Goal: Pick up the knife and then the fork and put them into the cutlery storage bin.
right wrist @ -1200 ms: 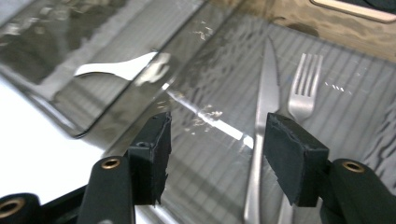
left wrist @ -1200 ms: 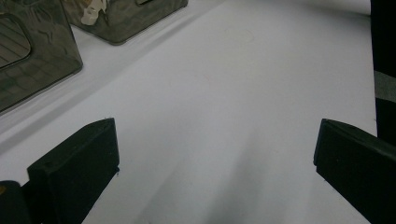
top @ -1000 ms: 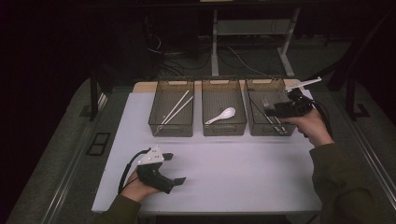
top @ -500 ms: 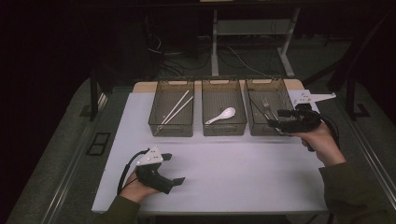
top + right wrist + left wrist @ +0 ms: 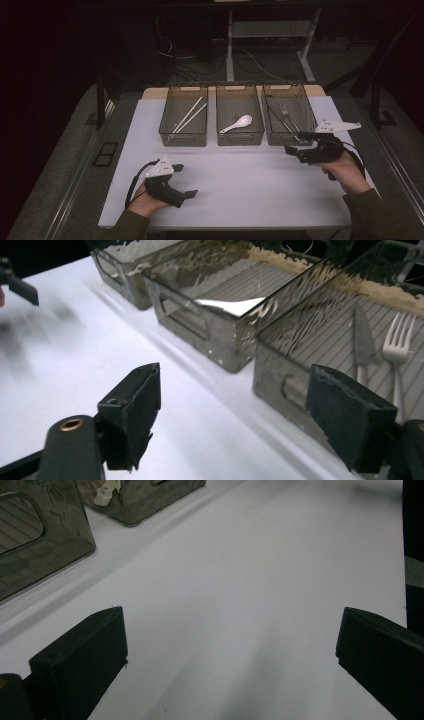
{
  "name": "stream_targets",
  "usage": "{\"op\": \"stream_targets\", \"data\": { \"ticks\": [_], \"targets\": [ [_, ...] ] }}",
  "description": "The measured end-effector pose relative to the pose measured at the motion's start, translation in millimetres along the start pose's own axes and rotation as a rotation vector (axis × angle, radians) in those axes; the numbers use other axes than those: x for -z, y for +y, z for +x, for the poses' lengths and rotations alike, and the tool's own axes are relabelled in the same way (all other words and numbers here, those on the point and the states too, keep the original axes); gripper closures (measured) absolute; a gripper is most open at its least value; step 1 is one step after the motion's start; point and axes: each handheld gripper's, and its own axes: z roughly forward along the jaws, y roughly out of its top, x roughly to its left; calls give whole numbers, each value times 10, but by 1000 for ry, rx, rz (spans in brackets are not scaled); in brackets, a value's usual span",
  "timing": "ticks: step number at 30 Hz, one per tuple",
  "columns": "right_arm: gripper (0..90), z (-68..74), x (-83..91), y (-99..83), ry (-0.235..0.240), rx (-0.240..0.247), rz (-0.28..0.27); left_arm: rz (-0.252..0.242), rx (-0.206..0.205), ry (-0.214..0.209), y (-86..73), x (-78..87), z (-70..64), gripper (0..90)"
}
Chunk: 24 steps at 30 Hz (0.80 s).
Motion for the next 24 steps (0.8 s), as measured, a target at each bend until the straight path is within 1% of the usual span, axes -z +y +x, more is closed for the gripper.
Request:
{"op": "stream_targets", "data": {
  "ticks": [4, 6, 10, 12, 14, 15, 18, 21, 22, 24],
  "targets": [
    [199, 89, -17, -138, -16, 19, 0, -2, -1, 1, 4, 4, -4, 0],
    [193, 124, -19, -203, -9, 25, 3, -3, 1, 1, 3, 7, -3, 0],
    [189, 185, -12, -321, 3, 31, -11, -3, 0, 2, 3, 6, -1, 0],
    [188, 215, -7, -381, 0, 31, -15, -3, -2, 2, 6, 9, -3, 0],
    [186, 238, 3, -443, 8, 20, -28, -3, -4, 2, 9, 13, -6, 0],
    [185, 249, 6, -471, 12, 22, -29, -3, -3, 3, 9, 14, -8, 0],
    [181, 285, 15, -552, 20, 23, -22, -4, -5, 4, 10, 15, -8, 0],
    [181, 321, 21, -633, 11, 47, -4, -6, -4, 4, 12, 16, -9, 0],
    [181, 328, 26, -656, 10, 47, -2, -7, -5, 4, 12, 17, -8, 0],
    [181, 337, 42, -698, 15, 30, -11, -8, 0, 5, 11, 18, -8, 0]
  ]
}}
